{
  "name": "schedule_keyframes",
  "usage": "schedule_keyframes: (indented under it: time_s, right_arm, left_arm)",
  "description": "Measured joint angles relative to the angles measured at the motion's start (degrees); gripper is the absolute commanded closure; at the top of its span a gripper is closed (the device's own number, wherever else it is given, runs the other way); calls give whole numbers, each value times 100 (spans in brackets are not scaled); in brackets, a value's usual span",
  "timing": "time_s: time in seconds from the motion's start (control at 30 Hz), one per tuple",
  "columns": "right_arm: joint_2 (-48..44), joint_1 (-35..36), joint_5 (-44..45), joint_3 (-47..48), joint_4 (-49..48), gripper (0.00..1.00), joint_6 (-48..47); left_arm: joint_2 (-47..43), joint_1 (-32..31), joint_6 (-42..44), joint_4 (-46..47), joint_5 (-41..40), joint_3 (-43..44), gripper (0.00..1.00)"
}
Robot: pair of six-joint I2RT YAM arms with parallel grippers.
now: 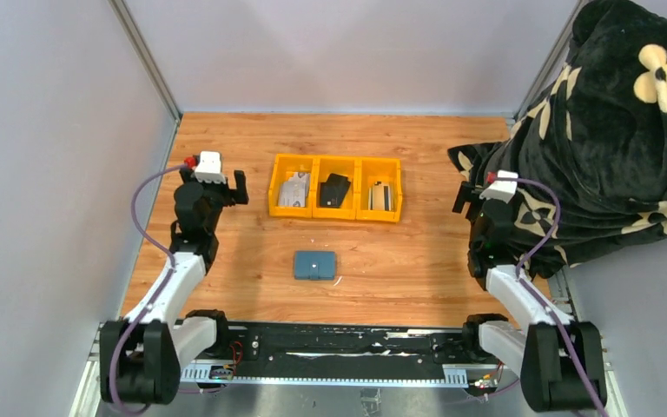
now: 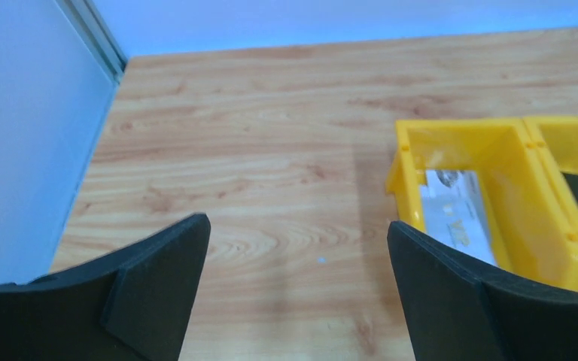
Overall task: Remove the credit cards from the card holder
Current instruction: Pick up the card holder from the center of the board.
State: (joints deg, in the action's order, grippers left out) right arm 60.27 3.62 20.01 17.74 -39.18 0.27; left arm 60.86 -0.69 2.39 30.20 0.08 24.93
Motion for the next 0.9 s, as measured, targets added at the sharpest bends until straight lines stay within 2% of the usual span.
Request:
schedule_keyframes:
  time_s: [0.17, 0.2, 0.27, 0.37, 0.47, 0.53, 0.7, 0.9]
  right_arm:
    - [-756, 0, -439, 1012, 1613, 4, 376]
    - [-848, -2, -466, 1150, 1788, 1, 614]
    - [-1115, -83, -538, 1467, 2385, 0, 1637]
    - [-1414, -514, -1305, 1561, 2719, 0, 2787]
    - [-1307, -426, -1888, 1703, 3145, 0, 3198]
    - [-1069, -81, -2118, 1941, 3517, 0, 3272]
    - [-501, 1847, -2162, 2282, 4371, 0, 3045]
    - [184, 3499, -1845, 2667, 4804, 1, 2723]
  left_arm:
    - [-721, 24, 31, -2756, 437, 1499, 0]
    - [-785, 24, 59, -3141, 501, 1720, 0]
    - [-964, 24, 166, -4188, 638, 2273, 0]
    - [-1338, 24, 343, -5407, 697, 2809, 0]
    - [-1698, 24, 503, -6336, 682, 3106, 0]
    - [-1867, 24, 581, -6854, 678, 3248, 0]
    - [-1873, 24, 715, -8146, 579, 3711, 0]
    - [-1875, 24, 835, -8915, 431, 4081, 0]
